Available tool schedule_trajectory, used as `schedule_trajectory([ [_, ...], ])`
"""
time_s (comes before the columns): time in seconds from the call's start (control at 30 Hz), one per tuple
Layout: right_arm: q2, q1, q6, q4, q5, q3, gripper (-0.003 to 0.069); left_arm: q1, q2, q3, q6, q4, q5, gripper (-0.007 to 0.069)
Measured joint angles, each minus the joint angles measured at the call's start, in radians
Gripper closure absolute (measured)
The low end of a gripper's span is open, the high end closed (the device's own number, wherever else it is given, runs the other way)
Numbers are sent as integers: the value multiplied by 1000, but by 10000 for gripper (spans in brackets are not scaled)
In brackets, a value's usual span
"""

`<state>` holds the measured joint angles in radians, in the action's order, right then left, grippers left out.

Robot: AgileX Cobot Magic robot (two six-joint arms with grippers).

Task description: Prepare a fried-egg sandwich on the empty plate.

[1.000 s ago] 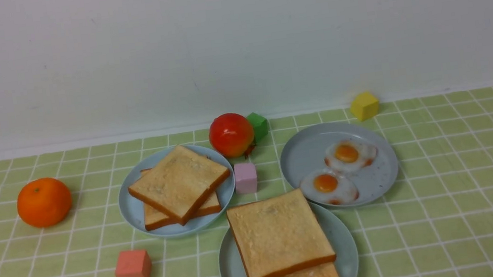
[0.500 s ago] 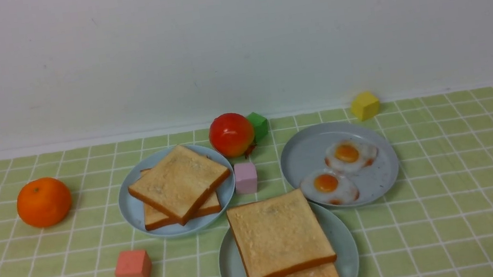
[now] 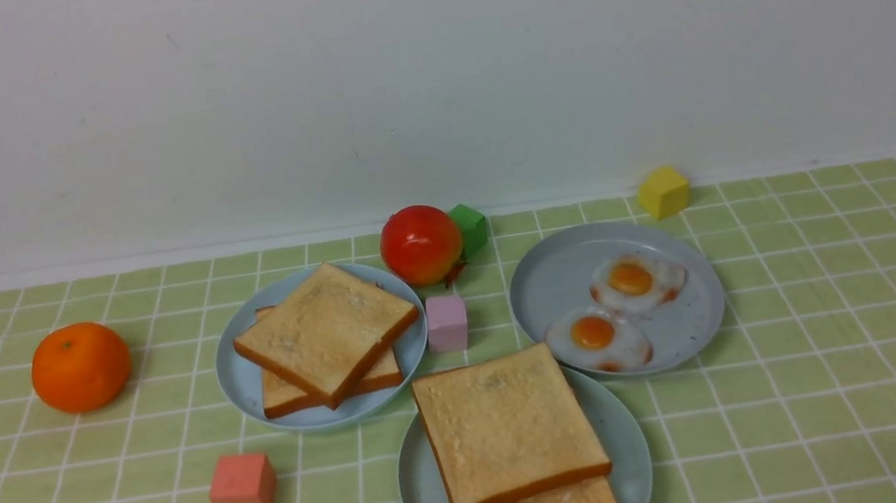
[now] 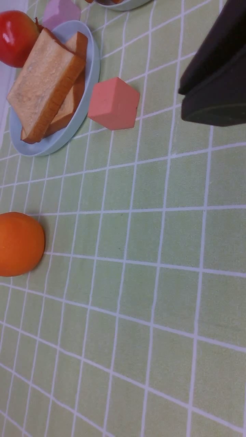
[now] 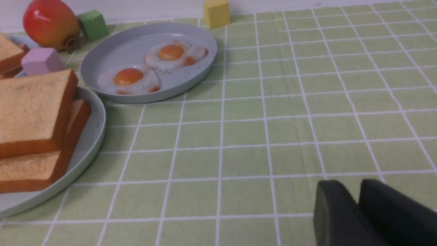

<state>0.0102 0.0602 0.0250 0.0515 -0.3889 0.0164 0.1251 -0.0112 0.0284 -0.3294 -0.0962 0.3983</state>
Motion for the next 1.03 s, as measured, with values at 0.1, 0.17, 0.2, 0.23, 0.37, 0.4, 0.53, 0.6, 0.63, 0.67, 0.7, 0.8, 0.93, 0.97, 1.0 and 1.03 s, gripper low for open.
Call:
schedule_trajectory([
  [0.1,0,0,0,0,0,0,522,0,0,0,0,0,0,585],
  [0.17,0,0,0,0,0,0,523,0,0,0,0,0,0,582],
  [0.2,0,0,0,0,0,0,522,0,0,0,0,-1,0,580],
  [0.23,0,0,0,0,0,0,521,0,0,0,0,-2,0,578],
  [0.37,0,0,0,1,0,0,517,0,0,0,0,-2,0,575],
  [0.4,0,0,0,1,0,0,516,0,0,0,0,-2,0,573],
  [0.53,0,0,0,0,0,0,512,0,0,0,0,-2,0,566],
  [0.6,0,0,0,0,0,0,512,0,0,0,0,-2,0,564],
  [0.63,0,0,0,0,0,0,512,0,0,0,0,-2,0,562],
  [0.67,0,0,0,0,0,0,512,0,0,0,0,-2,0,560],
  [0.7,0,0,0,0,0,0,511,0,0,0,0,-2,0,559],
  [0.8,0,0,0,1,0,0,507,0,0,0,0,-2,0,556],
  [0.93,0,0,0,1,0,0,503,0,0,0,0,-2,0,555],
  [0.97,0,0,0,1,0,0,503,0,0,0,0,-2,0,555],
  [1.0,0,0,0,1,0,0,503,0,0,0,0,-2,0,555],
  [1.03,0,0,0,1,0,0,503,0,0,0,0,-2,0,555],
])
